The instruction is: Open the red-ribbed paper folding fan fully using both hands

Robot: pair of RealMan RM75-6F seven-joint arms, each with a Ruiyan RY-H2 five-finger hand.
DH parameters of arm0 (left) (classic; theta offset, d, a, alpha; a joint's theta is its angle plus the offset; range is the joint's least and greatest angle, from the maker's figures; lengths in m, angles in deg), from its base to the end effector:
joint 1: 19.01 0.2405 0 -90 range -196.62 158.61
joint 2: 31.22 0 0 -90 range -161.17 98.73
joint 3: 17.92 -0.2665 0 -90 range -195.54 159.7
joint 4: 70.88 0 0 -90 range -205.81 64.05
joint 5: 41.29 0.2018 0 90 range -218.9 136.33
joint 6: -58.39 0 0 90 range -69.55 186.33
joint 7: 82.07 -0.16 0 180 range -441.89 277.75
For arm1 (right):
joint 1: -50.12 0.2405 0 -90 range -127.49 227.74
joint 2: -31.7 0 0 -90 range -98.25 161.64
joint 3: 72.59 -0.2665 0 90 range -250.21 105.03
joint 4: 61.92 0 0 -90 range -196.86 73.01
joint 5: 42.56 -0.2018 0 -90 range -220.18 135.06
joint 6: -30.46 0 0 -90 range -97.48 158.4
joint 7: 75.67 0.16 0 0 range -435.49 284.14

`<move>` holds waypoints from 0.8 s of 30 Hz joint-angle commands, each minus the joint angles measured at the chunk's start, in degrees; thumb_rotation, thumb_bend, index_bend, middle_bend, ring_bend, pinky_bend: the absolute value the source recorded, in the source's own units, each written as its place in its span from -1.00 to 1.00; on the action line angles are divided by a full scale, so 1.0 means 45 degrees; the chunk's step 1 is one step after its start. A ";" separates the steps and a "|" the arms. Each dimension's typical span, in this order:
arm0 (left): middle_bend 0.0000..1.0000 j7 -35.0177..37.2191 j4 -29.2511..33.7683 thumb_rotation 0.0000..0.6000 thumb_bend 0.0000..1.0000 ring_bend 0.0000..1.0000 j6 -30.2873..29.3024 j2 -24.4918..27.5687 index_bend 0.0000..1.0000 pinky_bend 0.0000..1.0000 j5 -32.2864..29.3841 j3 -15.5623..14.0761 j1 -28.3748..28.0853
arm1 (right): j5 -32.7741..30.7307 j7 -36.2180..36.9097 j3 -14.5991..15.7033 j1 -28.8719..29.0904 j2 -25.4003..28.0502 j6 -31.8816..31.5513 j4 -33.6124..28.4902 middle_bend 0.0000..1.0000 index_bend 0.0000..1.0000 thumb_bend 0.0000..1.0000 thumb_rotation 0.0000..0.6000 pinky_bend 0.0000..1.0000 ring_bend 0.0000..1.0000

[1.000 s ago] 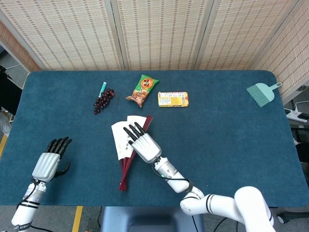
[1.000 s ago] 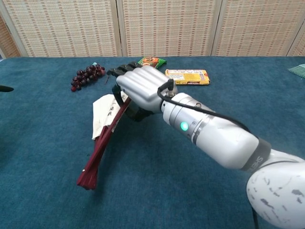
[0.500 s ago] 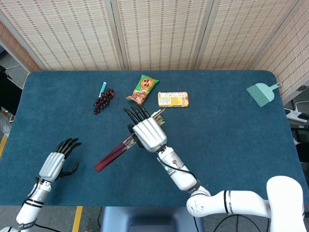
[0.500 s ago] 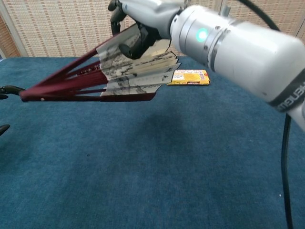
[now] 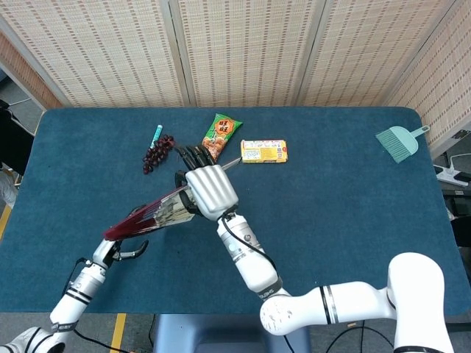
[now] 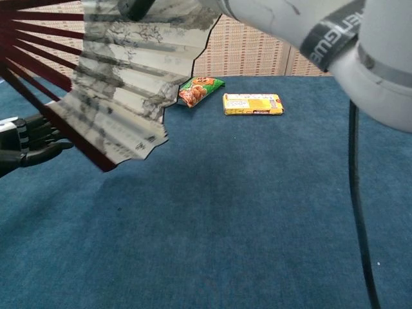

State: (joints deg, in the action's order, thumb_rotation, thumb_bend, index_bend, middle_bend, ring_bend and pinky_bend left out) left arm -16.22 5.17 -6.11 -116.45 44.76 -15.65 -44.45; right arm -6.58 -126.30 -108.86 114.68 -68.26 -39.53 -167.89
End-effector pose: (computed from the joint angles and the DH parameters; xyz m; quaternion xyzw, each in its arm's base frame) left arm -0.2601 0.2945 0.0154 -0.3951 -0.7210 -0.5492 0.1497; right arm 0.0945 -0.3529 0.0154 0.6787 -0.3838 0.5159 0.3548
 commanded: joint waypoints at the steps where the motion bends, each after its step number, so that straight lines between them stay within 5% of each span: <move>1: -1.00 0.0739 0.0751 1.00 -0.19 -1.00 0.0729 -0.0563 -0.89 -0.91 -0.1012 0.0719 -0.0349 | -0.0353 0.0092 -0.0146 0.0515 -0.0301 -0.0389 0.0171 -0.91 0.32 0.01 1.00 -1.00 -1.00; 9: -1.00 0.0361 0.0810 1.00 -0.19 -1.00 0.0494 -0.0817 -0.80 -0.91 -0.0635 0.0562 -0.0306 | -0.0603 0.0234 -0.0212 0.0965 -0.0280 -0.0719 0.0286 -0.91 0.32 0.01 1.00 -1.00 -1.00; 15: -0.95 -0.0105 0.0986 1.00 -0.15 -1.00 0.0152 -0.1215 -0.27 -0.88 -0.1331 0.0975 -0.0042 | -0.0948 0.0505 -0.0114 0.1171 -0.0175 -0.0974 0.0362 -0.91 0.32 0.01 1.00 -1.00 -1.00; 20: -0.64 -0.1129 0.1005 1.00 0.27 -0.98 -0.0281 -0.1572 0.44 -0.78 -0.2076 0.1445 0.0250 | -0.0899 0.0755 -0.0001 0.1205 0.0101 -0.1114 0.0226 -0.91 0.31 0.01 1.00 -1.00 -1.00; 24: -0.52 -0.1998 0.0879 1.00 0.38 -0.92 -0.0439 -0.1822 0.60 -0.72 -0.2646 0.1766 0.0404 | -0.0897 0.0946 -0.0021 0.1113 0.0510 -0.1202 -0.0093 -0.91 0.30 0.01 1.00 -1.00 -1.00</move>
State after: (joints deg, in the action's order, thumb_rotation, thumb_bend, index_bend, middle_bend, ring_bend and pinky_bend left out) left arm -23.73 9.42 -7.52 -123.91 34.13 -8.61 -43.13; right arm -10.62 -122.31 -108.94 119.86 -66.44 -44.77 -167.88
